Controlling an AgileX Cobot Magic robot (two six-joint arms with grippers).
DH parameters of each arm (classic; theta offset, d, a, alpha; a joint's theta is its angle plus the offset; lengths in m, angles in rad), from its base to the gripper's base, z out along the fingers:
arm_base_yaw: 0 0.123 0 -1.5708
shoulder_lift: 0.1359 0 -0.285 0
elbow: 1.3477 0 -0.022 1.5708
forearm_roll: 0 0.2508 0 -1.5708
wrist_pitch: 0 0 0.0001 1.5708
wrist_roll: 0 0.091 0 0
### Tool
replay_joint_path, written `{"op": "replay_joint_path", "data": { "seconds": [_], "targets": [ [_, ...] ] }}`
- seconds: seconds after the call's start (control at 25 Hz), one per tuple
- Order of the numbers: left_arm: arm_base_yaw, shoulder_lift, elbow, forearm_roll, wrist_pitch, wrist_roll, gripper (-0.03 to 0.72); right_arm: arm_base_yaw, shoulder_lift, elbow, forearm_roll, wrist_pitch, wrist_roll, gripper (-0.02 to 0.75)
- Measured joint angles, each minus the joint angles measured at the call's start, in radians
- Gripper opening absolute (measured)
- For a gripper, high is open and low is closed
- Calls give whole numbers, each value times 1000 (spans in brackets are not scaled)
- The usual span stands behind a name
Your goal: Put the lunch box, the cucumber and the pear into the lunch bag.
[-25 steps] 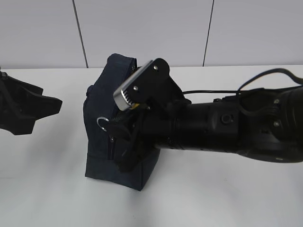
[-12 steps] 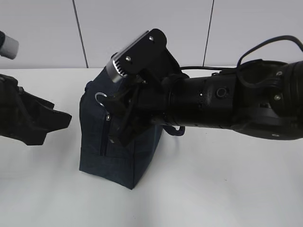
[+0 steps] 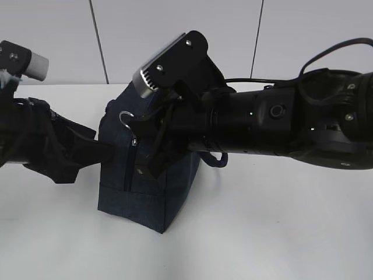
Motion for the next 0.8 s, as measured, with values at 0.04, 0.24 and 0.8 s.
{"op": "replay_joint_path", "data": {
  "seconds": [0.04, 0.24, 0.8],
  "targets": [
    [0, 12, 0, -15, 13, 20, 340, 0, 0, 0, -2, 2, 1, 0],
    [0, 78, 0, -80, 18, 76, 197, 0, 0, 0, -2, 2, 6, 0],
    [0, 96, 0, -141, 42, 124, 11, 0, 0, -73, -4, 72, 8, 0]
  ]
}}
